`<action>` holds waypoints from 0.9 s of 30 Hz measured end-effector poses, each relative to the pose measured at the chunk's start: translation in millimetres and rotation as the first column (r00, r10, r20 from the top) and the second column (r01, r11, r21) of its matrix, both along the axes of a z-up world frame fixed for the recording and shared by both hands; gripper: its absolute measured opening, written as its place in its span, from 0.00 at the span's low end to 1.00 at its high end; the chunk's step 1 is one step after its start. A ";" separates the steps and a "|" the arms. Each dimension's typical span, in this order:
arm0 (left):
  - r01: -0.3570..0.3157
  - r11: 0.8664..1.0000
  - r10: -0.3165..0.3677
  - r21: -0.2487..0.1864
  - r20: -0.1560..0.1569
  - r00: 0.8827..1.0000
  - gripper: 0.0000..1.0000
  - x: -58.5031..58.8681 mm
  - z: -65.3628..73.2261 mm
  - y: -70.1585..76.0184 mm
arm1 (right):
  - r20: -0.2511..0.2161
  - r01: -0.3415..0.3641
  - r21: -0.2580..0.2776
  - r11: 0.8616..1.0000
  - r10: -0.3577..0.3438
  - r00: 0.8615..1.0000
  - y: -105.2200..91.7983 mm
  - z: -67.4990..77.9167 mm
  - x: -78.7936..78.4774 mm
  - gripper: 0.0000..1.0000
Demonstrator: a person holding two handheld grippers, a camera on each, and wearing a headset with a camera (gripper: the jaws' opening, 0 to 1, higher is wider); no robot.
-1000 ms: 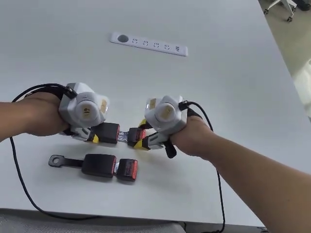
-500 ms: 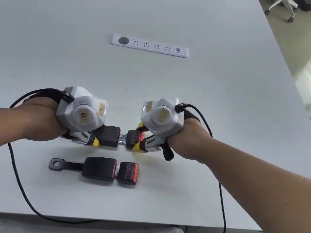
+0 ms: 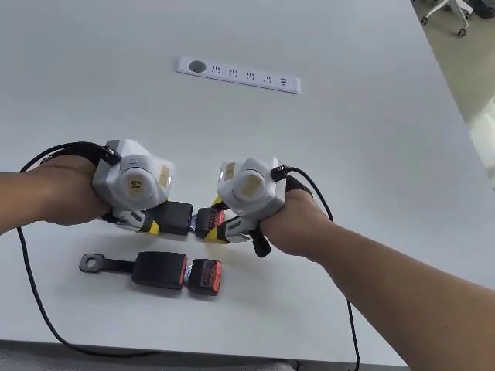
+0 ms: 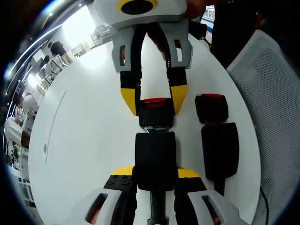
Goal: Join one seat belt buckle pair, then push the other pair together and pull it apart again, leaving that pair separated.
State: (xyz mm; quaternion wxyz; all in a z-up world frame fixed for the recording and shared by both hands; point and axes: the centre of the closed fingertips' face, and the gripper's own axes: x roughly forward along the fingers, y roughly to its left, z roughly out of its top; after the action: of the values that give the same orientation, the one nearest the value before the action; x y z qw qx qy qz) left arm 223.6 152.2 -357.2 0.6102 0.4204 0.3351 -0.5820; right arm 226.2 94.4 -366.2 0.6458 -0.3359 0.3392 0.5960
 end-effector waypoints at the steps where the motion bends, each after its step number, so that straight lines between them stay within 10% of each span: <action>1: 0.004 1.000 -0.004 0.001 0.004 1.000 0.29 0.1 0.0 0.2 | 0.001 0.001 0.002 1.000 -0.001 1.000 -0.1 0.9 -0.4 0.30; 27: 0.001 0.999 -0.002 0.041 0.011 1.000 0.31 -0.6 0.1 1.3 | 0.006 0.000 0.002 1.000 0.000 1.000 -18.3 1.2 -2.1 0.33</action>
State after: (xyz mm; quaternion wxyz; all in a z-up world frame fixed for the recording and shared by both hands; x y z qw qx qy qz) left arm 223.0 153.5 -357.0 0.6030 0.4362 0.3431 -0.5731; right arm 224.1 76.0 -365.0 0.6471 -0.3372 0.3366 0.5952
